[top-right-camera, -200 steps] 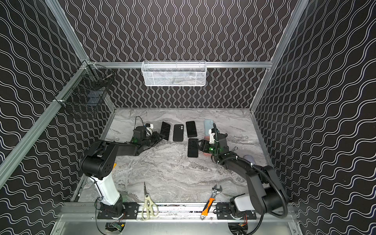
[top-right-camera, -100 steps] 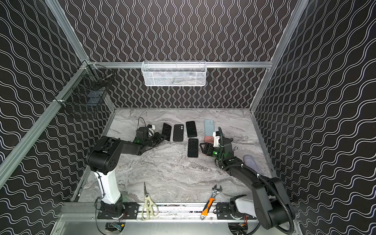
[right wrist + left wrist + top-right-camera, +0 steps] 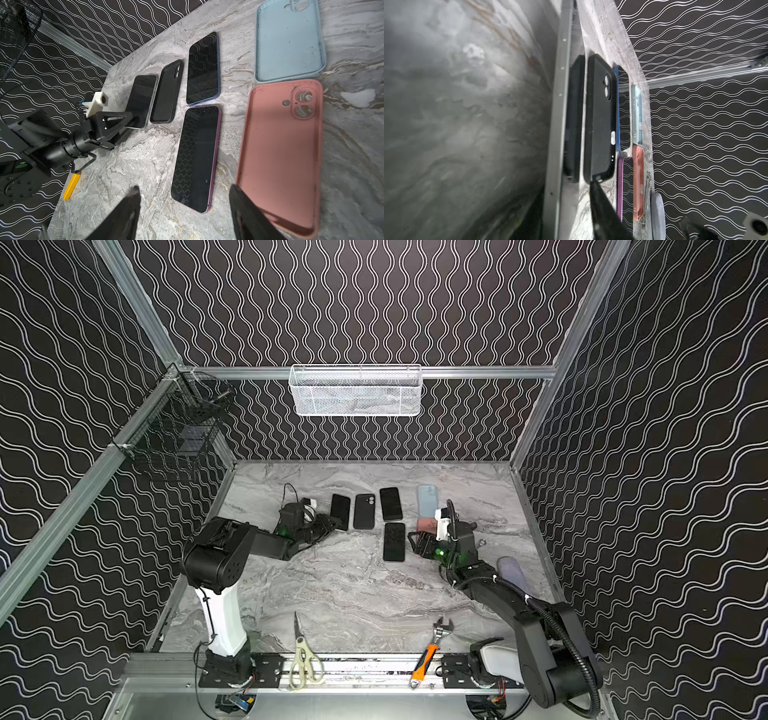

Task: Take the phone out of the phone case
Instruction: Place the phone at the top-center of the table, then reset both arms

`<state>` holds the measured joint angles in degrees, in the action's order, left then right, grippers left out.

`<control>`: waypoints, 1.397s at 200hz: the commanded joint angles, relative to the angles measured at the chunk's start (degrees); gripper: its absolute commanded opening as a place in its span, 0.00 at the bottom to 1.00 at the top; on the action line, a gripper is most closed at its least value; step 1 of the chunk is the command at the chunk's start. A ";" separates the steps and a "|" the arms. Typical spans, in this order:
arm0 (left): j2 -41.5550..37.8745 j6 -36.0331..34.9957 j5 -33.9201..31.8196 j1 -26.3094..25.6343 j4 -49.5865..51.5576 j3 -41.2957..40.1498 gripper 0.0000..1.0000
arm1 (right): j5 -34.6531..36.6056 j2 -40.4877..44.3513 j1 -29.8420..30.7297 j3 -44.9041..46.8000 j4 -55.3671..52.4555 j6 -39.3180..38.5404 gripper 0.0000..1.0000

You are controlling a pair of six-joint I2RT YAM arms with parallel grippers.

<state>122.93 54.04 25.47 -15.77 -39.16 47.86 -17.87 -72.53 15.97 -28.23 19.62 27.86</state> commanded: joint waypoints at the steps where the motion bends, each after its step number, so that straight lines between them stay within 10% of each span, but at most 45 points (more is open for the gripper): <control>1: -1.02 -1.02 -1.70 0.00 -2.88 -0.86 0.44 | -0.50 0.46 -0.03 -0.85 0.16 -0.05 0.69; 142: -14.82 -5.16 -8.30 -0.03 1.98 -8.31 0.82 | -0.89 0.93 -2.24 -4.44 -5.82 -4.88 0.70; 215: -35.26 -28.13 -19.27 0.05 29.33 -2.51 0.93 | 0.58 0.98 -10.64 -4.59 -2.92 -11.13 0.71; 279: -46.15 -38.27 -35.91 0.19 32.21 -8.31 0.99 | 10.68 2.29 -15.96 0.69 3.51 -16.89 0.74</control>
<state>78.96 22.02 -0.64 -15.75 -8.51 41.39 -13.21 -70.65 0.75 -29.39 18.22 14.44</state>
